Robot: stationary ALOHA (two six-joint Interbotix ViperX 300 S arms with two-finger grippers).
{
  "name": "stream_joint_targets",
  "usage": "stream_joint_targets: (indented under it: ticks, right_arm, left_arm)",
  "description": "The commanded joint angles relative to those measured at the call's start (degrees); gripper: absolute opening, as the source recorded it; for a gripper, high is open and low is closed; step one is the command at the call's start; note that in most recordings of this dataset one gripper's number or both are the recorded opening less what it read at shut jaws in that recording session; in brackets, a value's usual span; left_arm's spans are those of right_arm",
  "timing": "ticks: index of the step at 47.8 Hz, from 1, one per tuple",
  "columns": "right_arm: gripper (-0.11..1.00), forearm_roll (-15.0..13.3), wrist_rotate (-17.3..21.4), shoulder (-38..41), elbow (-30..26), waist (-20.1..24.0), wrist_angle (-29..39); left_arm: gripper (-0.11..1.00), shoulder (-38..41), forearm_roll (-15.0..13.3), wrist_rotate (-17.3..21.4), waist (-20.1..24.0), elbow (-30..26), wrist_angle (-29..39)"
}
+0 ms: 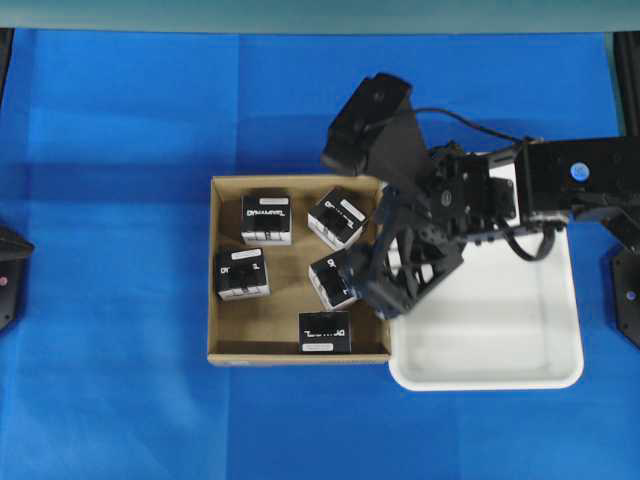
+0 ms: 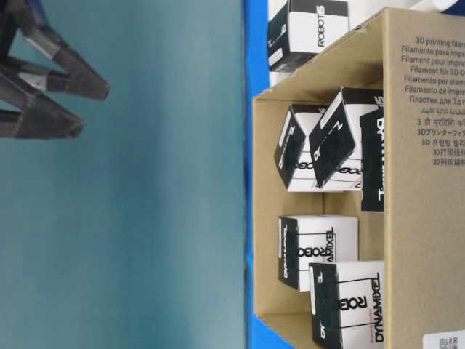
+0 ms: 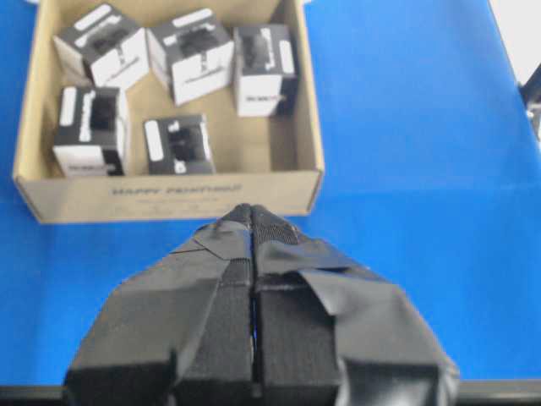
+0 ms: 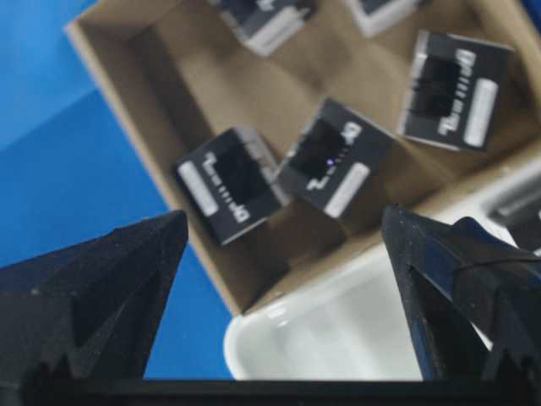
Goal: Pick a box that is randomly placed inside the cardboard box.
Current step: 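Open the right gripper to release the box into the tray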
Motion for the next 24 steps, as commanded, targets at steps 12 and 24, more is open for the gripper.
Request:
stream_joint_targets:
  ticks: [12, 24]
  right_arm:
    - [0.96, 0.26, -5.89, -0.35, -1.05, 3.16, -0.62]
    - [0.93, 0.26, -11.95, -0.7, -1.23, 4.83, 0.44]
  left_arm:
    - [-0.07, 0.62, 0.18, 0.44, 0.0, -1.58, -1.32]
    - [-0.07, -0.09, 0.18, 0.0, 0.0, -1.85, -1.58]
